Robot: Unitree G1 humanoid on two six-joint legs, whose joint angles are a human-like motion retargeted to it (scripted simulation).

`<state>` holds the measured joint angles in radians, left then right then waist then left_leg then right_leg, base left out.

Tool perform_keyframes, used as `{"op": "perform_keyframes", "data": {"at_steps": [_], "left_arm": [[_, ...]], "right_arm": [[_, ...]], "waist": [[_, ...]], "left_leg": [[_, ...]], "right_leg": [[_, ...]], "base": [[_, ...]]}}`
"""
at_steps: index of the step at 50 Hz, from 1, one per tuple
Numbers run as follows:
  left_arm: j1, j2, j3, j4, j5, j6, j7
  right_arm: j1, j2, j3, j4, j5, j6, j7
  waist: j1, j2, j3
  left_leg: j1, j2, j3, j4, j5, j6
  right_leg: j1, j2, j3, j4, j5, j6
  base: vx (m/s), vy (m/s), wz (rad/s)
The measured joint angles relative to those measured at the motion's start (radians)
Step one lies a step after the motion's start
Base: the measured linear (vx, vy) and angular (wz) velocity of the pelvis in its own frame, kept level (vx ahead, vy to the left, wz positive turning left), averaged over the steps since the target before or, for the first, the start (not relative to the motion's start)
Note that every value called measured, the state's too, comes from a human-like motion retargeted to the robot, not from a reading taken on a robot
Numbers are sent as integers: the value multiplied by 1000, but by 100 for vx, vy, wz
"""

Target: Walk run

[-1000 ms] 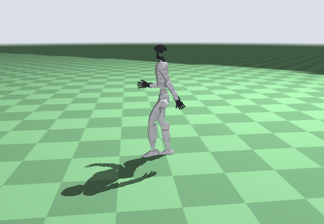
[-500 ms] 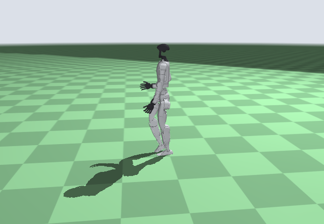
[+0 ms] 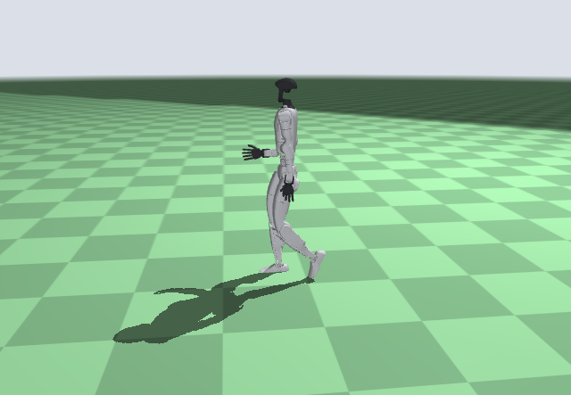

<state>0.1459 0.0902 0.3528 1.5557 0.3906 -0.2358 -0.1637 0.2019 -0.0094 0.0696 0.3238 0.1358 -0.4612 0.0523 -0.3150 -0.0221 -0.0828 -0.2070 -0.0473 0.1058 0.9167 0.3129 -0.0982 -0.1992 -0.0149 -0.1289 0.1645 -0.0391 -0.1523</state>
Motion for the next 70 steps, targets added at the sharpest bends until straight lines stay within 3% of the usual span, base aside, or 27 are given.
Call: {"op": "perform_keyframes", "data": {"at_steps": [5,8,10,13,15,17,18,20,22,23,25,27,29,32,37,40,42,45,47,50,51,53,55,59,63,67,70], "left_arm": [[204,-63,62,94,101,-1,56],[286,-75,78,142,135,68,10],[336,-87,98,144,167,128,-10],[377,-96,131,144,186,184,-32],[375,-94,138,144,171,207,-62],[356,-88,151,144,156,203,-69],[345,-84,157,144,146,187,-63],[304,-72,156,144,105,133,-46],[216,-50,135,143,44,88,-29],[156,-28,122,140,10,81,-20],[42,10,92,101,-54,81,4],[-83,37,78,45,-105,75,22],[-196,61,64,-26,-152,38,28],[-343,94,31,-131,-233,-25,9],[-560,193,7,-246,-309,-45,-77],[-622,228,3,-300,-312,-27,-98],[-622,230,-2,-320,-319,-46,-89],[-579,218,-2,-317,-329,-96,-59],[-512,196,9,-288,-304,-103,-58],[-376,145,16,-213,-213,-92,-75],[-342,135,24,-169,-172,-102,-59],[-277,108,36,-83,-87,-106,-12],[-201,81,35,-8,17,-64,59],[-24,12,21,95,144,7,103],[154,-50,29,142,200,39,3],[283,-98,52,144,271,100,-52],[338,-113,83,144,325,157,-47]], "right_arm": [[-45,-18,14,-51,13,-26,-11],[-67,-32,-6,-70,59,-24,26],[-72,-42,-19,-72,101,-12,61],[-55,-44,-33,-53,132,-2,95],[-29,-34,-38,-39,124,1,84],[20,-22,-37,-35,102,1,55],[50,-15,-37,-36,92,-2,47],[102,3,-35,-35,75,-4,46],[122,11,-16,-26,80,2,41],[121,16,-10,-18,90,6,41],[128,21,-1,-9,105,9,45],[126,14,-16,-4,107,7,54],[123,4,-35,-11,94,1,65],[126,-20,-53,-40,70,-16,88],[106,-36,-62,-81,55,-11,115],[98,-30,-67,-93,28,-8,94],[104,-26,-71,-102,15,-13,75],[105,-7,-76,-100,6,-12,66],[114,10,-74,-91,17,-2,73],[114,15,-62,-76,50,15,77],[98,11,-53,-71,55,19,77],[58,-6,-36,-63,61,24,73],[16,-17,-21,-49,63,32,69],[-24,-41,-8,-63,45,19,56],[-41,-60,-10,-92,41,-13,79],[-49,-72,-36,-99,62,-20,110],[-28,-72,-47,-79,57,-31,99]], "waist": [[118,-28,26],[179,-2,48],[209,-2,56],[227,-27,43],[244,-31,31],[283,-21,8],[303,-13,-7],[283,-7,-26],[248,-53,11],[252,-52,24],[269,23,22],[259,52,29],[192,68,36],[73,80,33],[-19,34,31],[-21,28,37],[-31,46,28],[-61,64,-1],[-75,60,-20],[-38,46,-8],[-20,75,25],[-35,39,36],[-36,1,39],[47,-27,72],[152,-33,85],[212,-13,110],[219,-32,97]], "left_leg": [[-216,13,90,-266,-226,89],[-288,-5,33,-571,-232,160],[-315,13,131,-744,-260,210],[-330,-51,66,-901,-330,232],[-312,-27,114,-862,-324,232],[-284,20,208,-790,-321,213],[-274,29,170,-775,-267,211],[-263,-2,-6,-709,-283,236],[-193,-78,-33,-654,-357,247],[-152,-56,31,-651,-379,254],[-65,50,84,-713,-389,248],[-2,47,40,-743,-411,241],[55,35,-1,-777,-419,230],[132,18,-43,-819,-448,224],[280,-49,-95,-849,-529,225],[369,-43,-96,-846,-560,199],[401,-19,-106,-821,-540,163],[416,15,-137,-749,-374,64],[418,23,-172,-655,-130,-16],[336,21,-165,-342,184,-99],[268,57,-172,-144,200,-106],[176,10,-159,-28,210,-76],[97,-29,-107,-5,116,-41],[-90,6,35,-36,-95,30],[-231,3,96,-338,-224,95],[-288,-33,97,-741,-292,210],[-282,-103,78,-932,-374,206]], "right_leg": [[122,79,108,-75,-25,-39],[201,141,114,-94,-66,-58],[253,157,126,-95,-84,-60],[316,126,83,-79,-41,-23],[351,117,64,-47,54,17],[369,110,27,13,253,44],[369,104,6,59,378,55],[311,110,26,246,563,83],[203,-20,-80,634,563,58],[164,-53,-102,731,563,51],[91,53,-115,709,534,22],[-1,140,-63,693,451,50],[-95,161,-56,651,357,108],[-225,81,-87,521,225,166],[-335,-121,-110,124,160,183],[-367,-132,-34,-111,91,197],[-365,-154,-93,-159,67,246],[-355,-186,-226,-24,46,175],[-337,-170,-171,23,141,158],[-276,-57,74,105,54,65],[-224,-28,-34,113,30,39],[-145,-76,-98,71,20,28],[-80,-70,-75,38,-6,14],[40,4,3,-40,-15,-12],[134,94,81,-81,-48,-51],[242,162,107,-91,-95,-78],[315,141,36,-83,-72,-55]], "base": [[99,-24,-128],[103,-13,-72],[105,-6,-49],[131,1,-20],[127,5,-31],[138,7,-75],[150,11,-57],[155,11,19],[128,4,50],[94,1,3],[82,-2,-19],[92,-7,62],[103,-11,186],[100,-17,187],[97,-30,75],[103,-42,13],[120,-60,26],[116,-64,44],[121,-74,10],[139,-80,-68],[127,-63,-87],[96,-46,-38],[82,-36,-45],[102,-37,-136],[113,-31,-142],[95,-12,-63],[146,-9,-2]]}}
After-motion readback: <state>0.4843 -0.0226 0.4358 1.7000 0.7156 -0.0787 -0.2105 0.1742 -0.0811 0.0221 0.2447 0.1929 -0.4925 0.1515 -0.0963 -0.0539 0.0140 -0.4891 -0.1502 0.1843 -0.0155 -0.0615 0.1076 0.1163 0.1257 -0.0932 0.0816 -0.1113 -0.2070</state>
